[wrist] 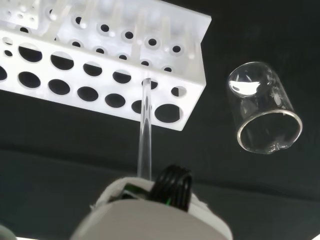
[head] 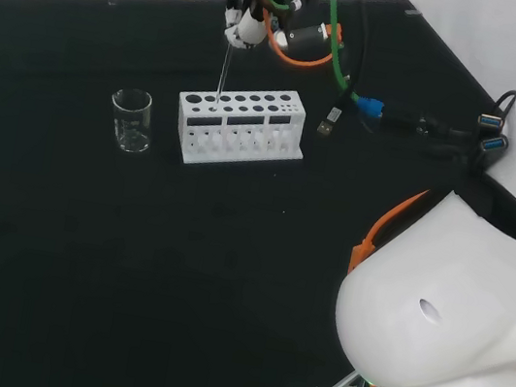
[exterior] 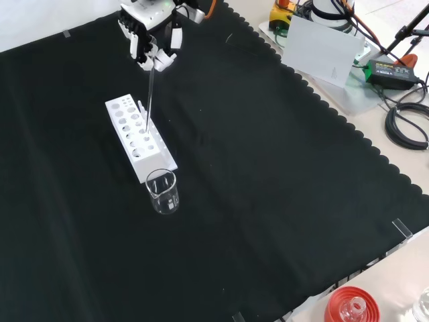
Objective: Put the glass rod back on the white test tube rack.
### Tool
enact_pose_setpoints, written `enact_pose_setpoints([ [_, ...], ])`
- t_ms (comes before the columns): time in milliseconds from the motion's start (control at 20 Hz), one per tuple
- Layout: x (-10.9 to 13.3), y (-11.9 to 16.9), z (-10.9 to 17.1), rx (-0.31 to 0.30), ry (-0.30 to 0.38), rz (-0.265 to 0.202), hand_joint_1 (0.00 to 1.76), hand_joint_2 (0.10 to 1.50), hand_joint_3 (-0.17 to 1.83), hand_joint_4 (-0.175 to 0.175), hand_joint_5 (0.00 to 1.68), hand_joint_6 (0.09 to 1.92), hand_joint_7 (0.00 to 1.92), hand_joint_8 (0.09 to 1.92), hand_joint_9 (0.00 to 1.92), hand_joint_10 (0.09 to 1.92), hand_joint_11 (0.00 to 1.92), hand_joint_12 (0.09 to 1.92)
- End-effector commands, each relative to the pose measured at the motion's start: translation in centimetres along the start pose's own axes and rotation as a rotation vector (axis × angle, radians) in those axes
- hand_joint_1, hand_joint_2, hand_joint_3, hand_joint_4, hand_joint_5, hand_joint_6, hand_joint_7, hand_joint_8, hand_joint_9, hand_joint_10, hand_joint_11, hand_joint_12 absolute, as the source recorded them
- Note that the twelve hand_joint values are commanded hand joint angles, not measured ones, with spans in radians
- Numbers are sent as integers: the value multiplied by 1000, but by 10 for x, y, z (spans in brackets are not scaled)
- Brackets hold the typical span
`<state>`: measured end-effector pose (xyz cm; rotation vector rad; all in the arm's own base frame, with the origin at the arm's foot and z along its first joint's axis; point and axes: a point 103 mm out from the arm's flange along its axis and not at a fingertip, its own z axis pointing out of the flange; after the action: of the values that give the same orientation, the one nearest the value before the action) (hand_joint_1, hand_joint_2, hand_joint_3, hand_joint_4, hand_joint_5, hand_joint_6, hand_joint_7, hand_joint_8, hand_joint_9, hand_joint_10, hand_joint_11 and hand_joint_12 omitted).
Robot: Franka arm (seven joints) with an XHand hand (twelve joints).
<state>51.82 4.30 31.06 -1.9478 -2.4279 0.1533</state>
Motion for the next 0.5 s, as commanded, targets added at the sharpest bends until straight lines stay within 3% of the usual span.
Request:
enact_pose_setpoints([
  [50,6,6,7,8,-10,-18,1219,565,848,-175,1258,782,1679,608,1888,334,1713,705],
  [500,9,30,28,31,-15,-42,1219,565,848,-175,1259,781,1680,607,1888,332,1712,705],
])
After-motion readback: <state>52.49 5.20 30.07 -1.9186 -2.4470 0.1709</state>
